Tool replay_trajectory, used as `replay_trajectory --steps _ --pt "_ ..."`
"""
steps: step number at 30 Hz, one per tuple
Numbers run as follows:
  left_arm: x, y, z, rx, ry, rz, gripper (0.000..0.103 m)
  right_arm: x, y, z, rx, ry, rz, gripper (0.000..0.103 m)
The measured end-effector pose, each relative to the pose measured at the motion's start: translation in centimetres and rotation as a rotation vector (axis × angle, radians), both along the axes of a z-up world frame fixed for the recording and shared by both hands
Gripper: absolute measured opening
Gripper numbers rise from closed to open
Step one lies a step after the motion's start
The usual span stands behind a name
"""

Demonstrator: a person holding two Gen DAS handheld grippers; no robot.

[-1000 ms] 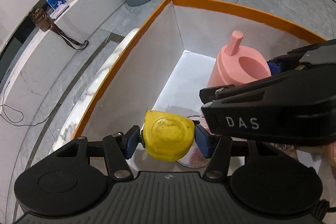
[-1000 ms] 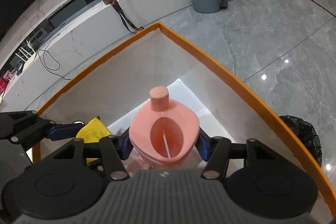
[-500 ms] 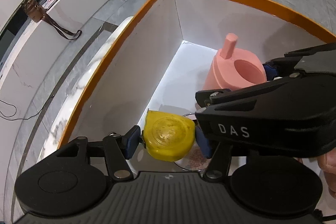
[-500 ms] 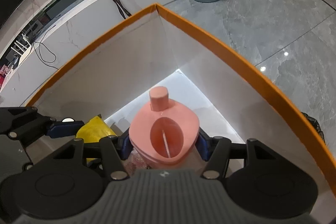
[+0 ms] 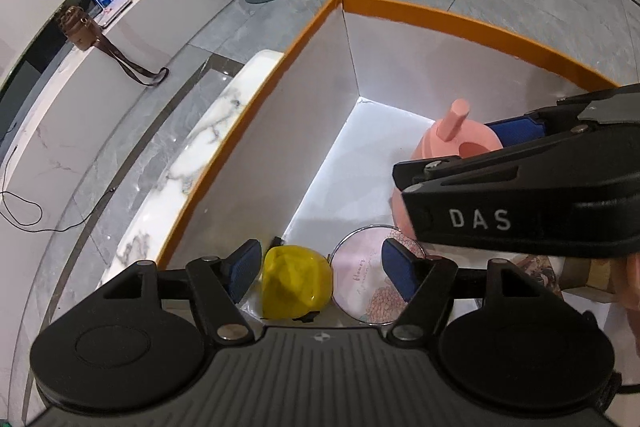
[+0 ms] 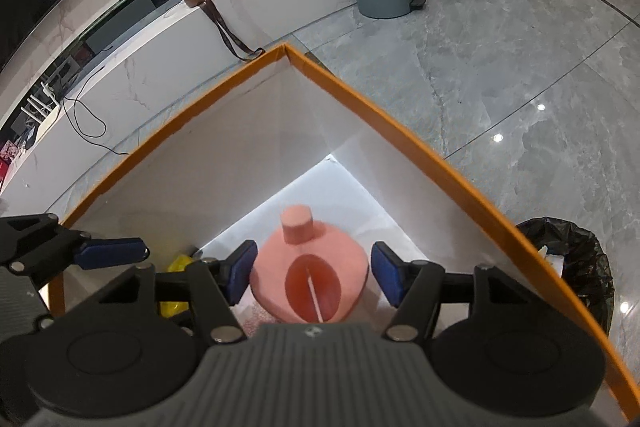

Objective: Organize rigid objects
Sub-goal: 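Open the left tool releasing the tape measure while the right tool releases the pink cup, then move both tools back over the table toward the remaining items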

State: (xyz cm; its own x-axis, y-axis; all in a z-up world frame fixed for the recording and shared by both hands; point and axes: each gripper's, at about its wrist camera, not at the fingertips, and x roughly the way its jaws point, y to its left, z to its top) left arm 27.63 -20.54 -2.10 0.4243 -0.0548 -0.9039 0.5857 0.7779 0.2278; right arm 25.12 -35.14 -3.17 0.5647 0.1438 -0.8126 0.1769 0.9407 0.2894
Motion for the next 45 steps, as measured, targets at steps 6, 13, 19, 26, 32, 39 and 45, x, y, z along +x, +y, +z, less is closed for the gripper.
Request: replay_trajectory --steps 6,13,19,26,32,39,45 --pt "-0.7 0.1 1.0 -0.004 -0.013 -0.001 0.081 -0.5 -0.1 0.7 -0.007 -0.004 0.007 0.061" --pt "-2.0 -0.1 2.2 -0.008 -0.036 -0.003 0.081 -1.6 -0.4 1.3 -0.054 0.037 0.041 0.054" --pt "-3.2 -0.3 2.8 -0.008 -0.045 -0.01 0.081 -3.3 -0.5 1.7 -0.121 0.065 0.12 0.055" --pt "-4.8 0.1 4.3 -0.009 -0.068 -0.003 0.081 -4.9 -1.0 3.6 -0.132 0.033 0.129 0.055" --pt "-6.1 1.3 5.8 -0.015 -0.095 0.012 0.081 -6.3 -1.5 5.6 -0.128 -0.013 0.099 0.055" --pt "-7.7 3.5 7.2 -0.019 -0.117 0.046 0.081 -7.8 -0.6 7.5 -0.143 -0.051 0.108 0.056" --pt "-9.0 6.3 8.1 -0.03 -0.128 0.09 0.081 -9.1 1.2 9.2 -0.146 -0.095 0.133 0.056"
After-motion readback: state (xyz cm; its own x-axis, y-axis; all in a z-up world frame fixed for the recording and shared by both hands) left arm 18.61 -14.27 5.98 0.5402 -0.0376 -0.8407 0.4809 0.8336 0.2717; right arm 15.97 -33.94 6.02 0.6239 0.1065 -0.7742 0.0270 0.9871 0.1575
